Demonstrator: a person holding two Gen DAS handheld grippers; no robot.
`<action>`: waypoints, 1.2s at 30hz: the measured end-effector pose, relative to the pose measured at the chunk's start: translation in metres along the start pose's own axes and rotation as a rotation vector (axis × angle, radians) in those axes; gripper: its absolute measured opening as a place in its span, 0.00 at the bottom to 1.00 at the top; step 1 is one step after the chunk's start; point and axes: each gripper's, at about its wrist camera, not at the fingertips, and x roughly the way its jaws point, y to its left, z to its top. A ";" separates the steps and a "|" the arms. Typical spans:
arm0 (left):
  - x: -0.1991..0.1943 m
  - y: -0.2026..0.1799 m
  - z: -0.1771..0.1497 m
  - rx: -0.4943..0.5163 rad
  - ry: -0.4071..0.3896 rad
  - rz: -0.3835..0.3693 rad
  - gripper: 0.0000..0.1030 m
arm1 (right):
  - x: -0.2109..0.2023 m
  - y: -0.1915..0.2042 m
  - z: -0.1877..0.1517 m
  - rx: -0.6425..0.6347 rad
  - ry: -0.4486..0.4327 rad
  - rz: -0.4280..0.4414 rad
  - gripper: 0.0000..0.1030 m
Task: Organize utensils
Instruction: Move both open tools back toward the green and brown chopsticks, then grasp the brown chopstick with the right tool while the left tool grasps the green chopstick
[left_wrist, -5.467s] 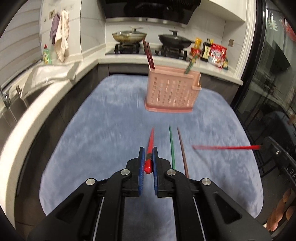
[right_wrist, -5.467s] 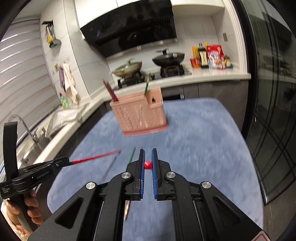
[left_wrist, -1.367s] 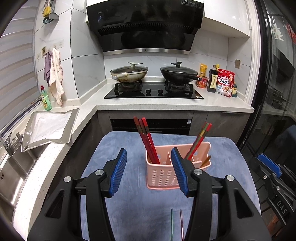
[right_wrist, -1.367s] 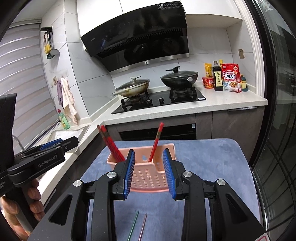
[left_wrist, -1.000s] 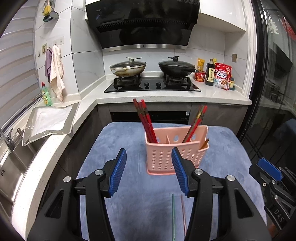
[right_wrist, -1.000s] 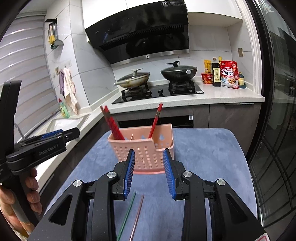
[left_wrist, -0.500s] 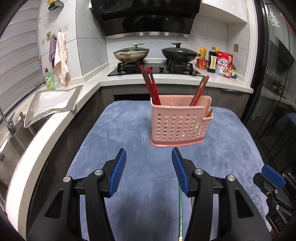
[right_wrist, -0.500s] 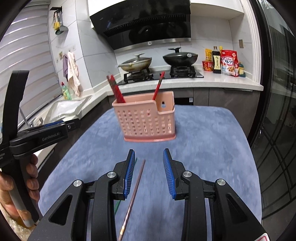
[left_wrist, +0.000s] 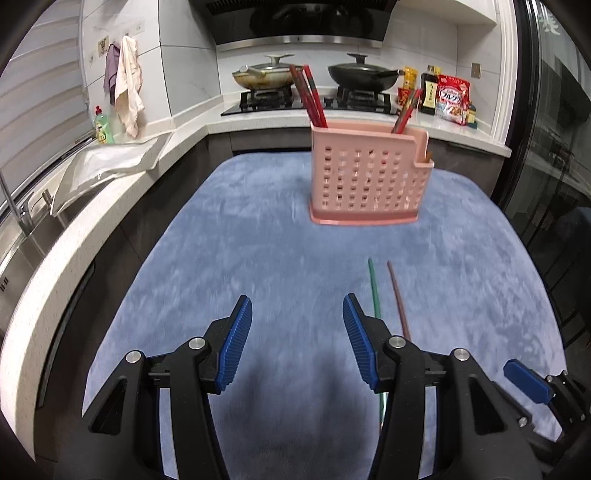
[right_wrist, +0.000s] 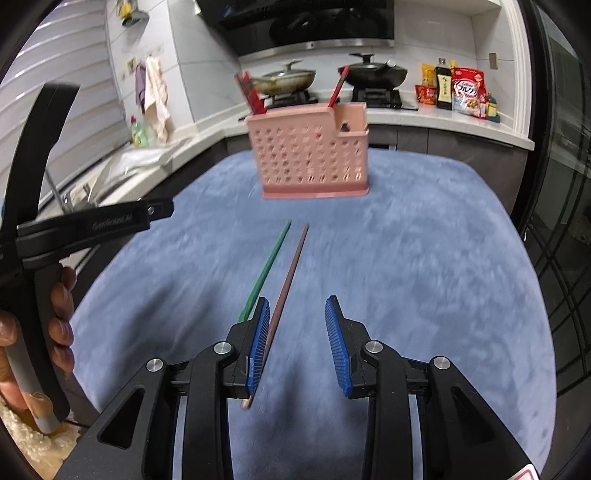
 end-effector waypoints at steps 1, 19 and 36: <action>0.000 0.001 -0.005 -0.005 0.007 -0.004 0.47 | 0.001 0.003 -0.005 -0.003 0.006 0.002 0.30; 0.006 0.015 -0.060 -0.052 0.106 -0.011 0.47 | 0.033 0.032 -0.045 0.005 0.106 0.039 0.30; 0.008 0.002 -0.078 -0.032 0.144 -0.036 0.53 | 0.037 0.013 -0.054 0.038 0.117 -0.031 0.07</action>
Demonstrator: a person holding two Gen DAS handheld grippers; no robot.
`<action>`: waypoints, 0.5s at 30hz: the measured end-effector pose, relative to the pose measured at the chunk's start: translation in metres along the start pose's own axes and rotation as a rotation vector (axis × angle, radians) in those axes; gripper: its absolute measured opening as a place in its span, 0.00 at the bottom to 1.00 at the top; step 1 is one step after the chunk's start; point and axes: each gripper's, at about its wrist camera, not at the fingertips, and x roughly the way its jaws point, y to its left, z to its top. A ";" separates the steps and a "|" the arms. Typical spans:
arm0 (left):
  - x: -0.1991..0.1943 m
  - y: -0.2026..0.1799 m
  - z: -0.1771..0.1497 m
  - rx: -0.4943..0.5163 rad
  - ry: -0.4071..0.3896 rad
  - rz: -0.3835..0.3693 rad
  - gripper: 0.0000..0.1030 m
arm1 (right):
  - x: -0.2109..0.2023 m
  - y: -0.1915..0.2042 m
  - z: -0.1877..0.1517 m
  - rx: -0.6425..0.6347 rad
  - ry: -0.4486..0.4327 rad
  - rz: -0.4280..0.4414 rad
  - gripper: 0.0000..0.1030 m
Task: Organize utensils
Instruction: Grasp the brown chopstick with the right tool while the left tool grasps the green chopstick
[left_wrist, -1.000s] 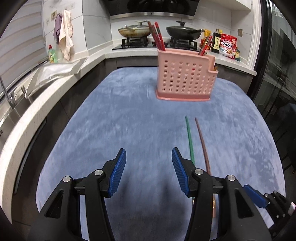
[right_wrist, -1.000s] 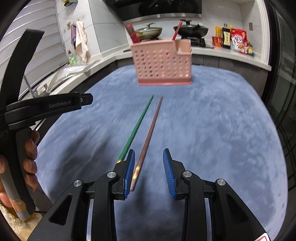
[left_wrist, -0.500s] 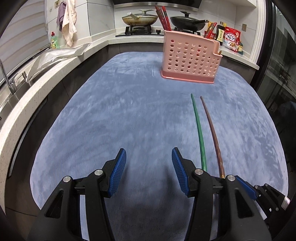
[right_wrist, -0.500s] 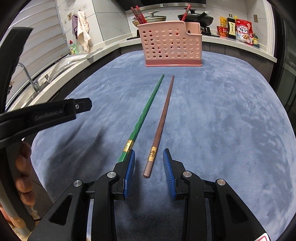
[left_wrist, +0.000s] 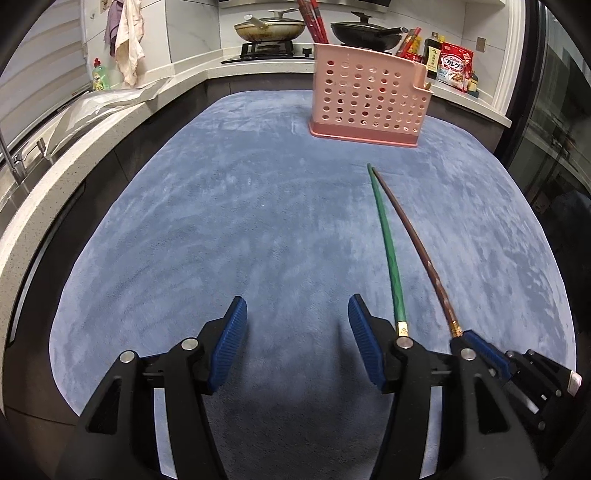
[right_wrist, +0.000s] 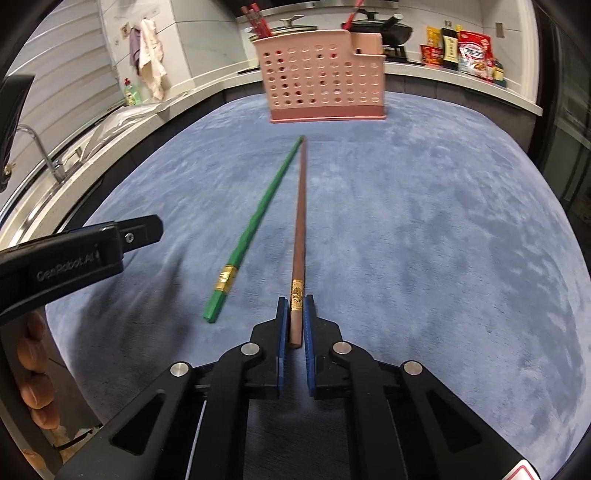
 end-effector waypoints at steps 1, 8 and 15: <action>0.000 -0.002 -0.001 0.003 0.002 -0.004 0.53 | -0.001 -0.005 -0.001 0.017 -0.002 -0.004 0.07; 0.000 -0.019 -0.007 0.031 0.013 -0.039 0.63 | -0.011 -0.040 -0.007 0.127 -0.014 -0.040 0.07; 0.007 -0.041 -0.015 0.073 0.039 -0.065 0.64 | -0.016 -0.052 -0.010 0.165 -0.023 -0.045 0.07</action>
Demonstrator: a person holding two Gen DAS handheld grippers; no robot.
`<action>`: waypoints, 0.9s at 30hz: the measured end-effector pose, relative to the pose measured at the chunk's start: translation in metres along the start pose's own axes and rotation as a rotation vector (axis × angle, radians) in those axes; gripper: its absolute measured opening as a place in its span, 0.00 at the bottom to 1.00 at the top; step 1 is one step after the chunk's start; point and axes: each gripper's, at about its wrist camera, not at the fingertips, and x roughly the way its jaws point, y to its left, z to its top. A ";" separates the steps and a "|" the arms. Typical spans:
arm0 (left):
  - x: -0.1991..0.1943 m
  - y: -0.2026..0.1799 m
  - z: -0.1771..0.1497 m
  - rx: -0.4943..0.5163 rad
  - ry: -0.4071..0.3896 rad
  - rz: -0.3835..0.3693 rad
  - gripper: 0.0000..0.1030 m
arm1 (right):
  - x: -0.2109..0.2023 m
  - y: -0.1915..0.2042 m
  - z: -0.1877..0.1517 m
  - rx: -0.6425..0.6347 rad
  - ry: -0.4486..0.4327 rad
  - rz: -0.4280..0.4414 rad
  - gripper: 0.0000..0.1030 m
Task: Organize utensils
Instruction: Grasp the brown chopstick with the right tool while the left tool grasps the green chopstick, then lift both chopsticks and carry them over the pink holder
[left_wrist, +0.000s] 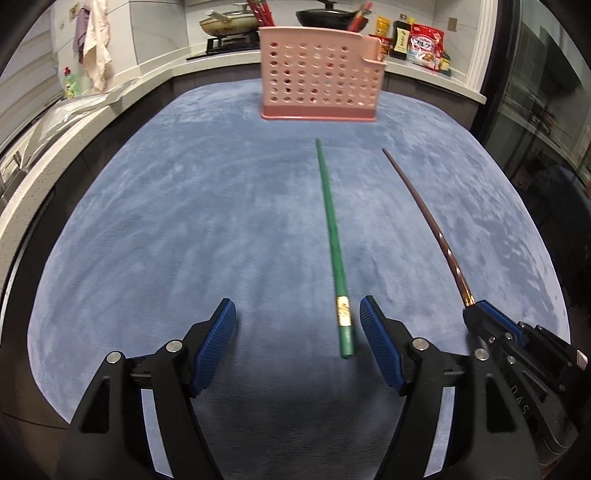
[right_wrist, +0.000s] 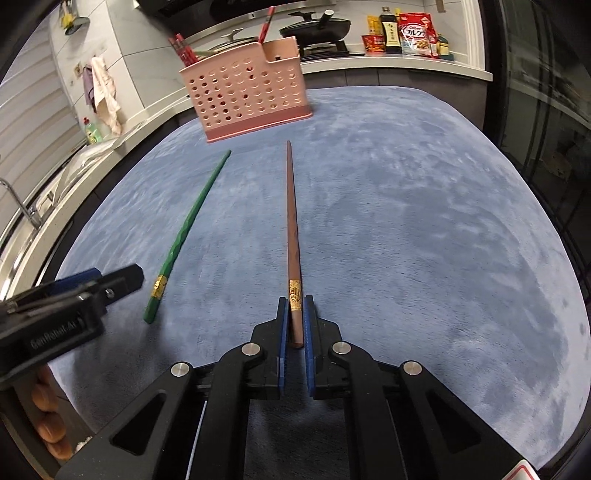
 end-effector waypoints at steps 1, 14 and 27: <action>0.002 -0.002 -0.001 0.001 0.006 -0.001 0.64 | 0.000 -0.001 0.000 0.002 0.001 0.002 0.07; 0.016 -0.006 -0.005 -0.019 0.040 0.012 0.49 | -0.001 -0.006 -0.002 0.013 0.000 0.020 0.07; 0.011 -0.004 -0.005 -0.014 0.052 -0.026 0.08 | -0.003 -0.006 -0.002 0.018 -0.009 0.022 0.07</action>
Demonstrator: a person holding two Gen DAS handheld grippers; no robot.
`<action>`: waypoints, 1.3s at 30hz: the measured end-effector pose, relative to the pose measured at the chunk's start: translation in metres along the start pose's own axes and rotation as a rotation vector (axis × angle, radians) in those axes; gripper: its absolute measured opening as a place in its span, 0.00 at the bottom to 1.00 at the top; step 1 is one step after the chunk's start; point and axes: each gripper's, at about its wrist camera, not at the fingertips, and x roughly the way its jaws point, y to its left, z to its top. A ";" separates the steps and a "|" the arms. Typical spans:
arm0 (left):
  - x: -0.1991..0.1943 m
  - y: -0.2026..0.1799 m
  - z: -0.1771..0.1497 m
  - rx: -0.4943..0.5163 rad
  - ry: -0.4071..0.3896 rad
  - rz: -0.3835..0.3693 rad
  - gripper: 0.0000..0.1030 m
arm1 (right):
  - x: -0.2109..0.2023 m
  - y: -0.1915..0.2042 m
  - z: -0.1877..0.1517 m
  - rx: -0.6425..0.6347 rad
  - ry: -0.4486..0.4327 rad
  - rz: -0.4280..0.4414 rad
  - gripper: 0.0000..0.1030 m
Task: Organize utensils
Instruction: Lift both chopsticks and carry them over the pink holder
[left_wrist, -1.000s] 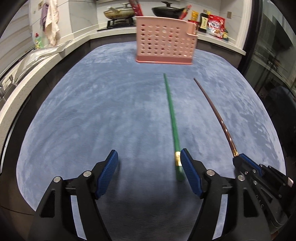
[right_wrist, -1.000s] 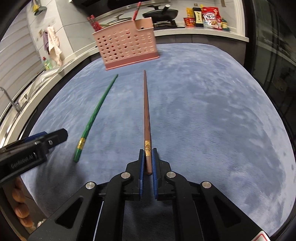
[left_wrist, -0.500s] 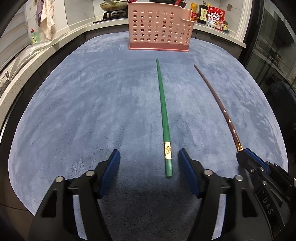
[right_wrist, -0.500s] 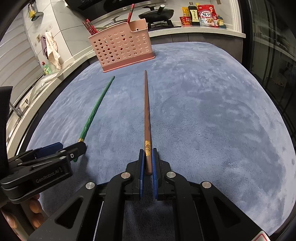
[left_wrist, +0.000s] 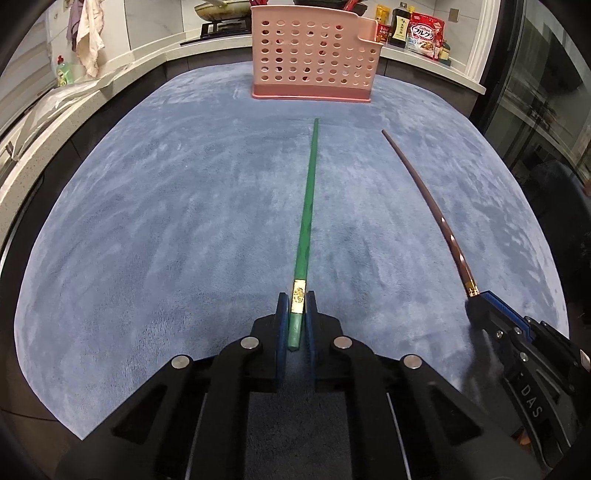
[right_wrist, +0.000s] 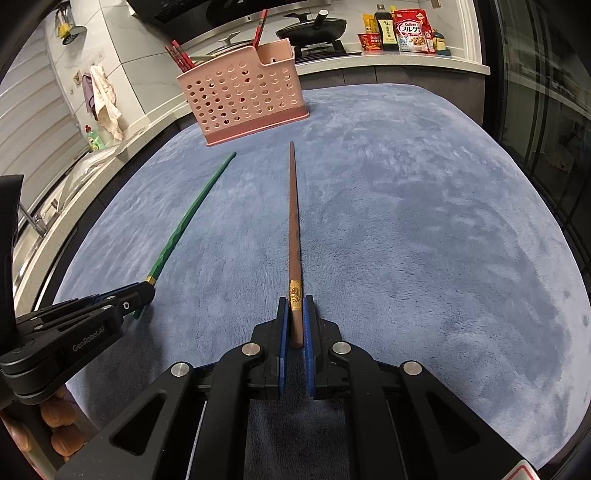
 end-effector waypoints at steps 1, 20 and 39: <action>-0.001 0.000 0.000 -0.001 0.002 -0.001 0.08 | -0.001 0.000 0.001 0.001 -0.003 0.001 0.07; -0.072 0.023 0.033 -0.062 -0.127 -0.021 0.07 | -0.071 0.006 0.051 -0.012 -0.174 0.062 0.07; -0.128 0.043 0.138 -0.078 -0.305 -0.020 0.07 | -0.115 0.018 0.158 -0.029 -0.347 0.125 0.07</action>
